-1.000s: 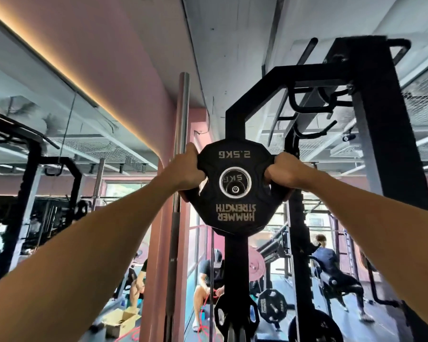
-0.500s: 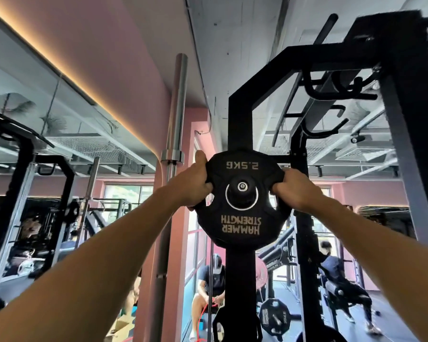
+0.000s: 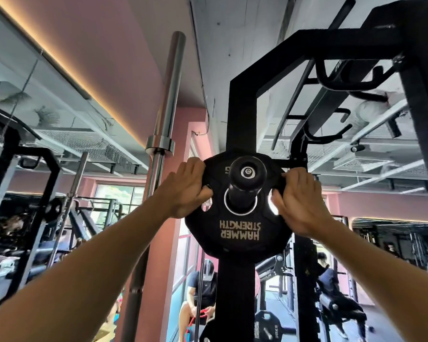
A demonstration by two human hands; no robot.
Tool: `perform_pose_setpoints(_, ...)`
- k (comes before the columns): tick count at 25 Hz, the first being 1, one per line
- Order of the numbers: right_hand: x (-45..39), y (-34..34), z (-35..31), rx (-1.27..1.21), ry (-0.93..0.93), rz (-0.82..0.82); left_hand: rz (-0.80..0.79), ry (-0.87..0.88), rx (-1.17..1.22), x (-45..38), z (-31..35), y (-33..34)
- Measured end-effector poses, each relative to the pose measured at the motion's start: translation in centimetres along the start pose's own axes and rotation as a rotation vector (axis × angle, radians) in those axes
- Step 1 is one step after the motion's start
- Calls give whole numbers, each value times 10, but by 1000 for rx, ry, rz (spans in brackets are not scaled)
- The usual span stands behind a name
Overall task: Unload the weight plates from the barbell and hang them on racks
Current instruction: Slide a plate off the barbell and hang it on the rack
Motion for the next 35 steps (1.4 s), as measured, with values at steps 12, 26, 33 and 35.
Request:
perform_pose_setpoints(12, 47, 3, -9, -114, 182, -410, -266, -200, -167, 52, 16, 12)
perform_pose_setpoints(26, 201, -137, -11, -321, 220, -832, -544, -214, 244, 242, 80, -119)
perform_pose_setpoints(33, 236, -220, 13, -288, 219, -845, -559, -249, 329, 254, 136, -172)
perform_pose_setpoints(35, 243, -235, 30, -292, 224, -845, -572, -257, 320, 252, 154, -183)
Point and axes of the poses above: each hand's wrist, its own x-axis away from the middle knuckle, its own y-axis out of the palm, z = x × y, the point moved 10 cm from there along -x, towards the middle knuckle, and after that the axes turned 2 degrees about x, right-handed, at the moved point
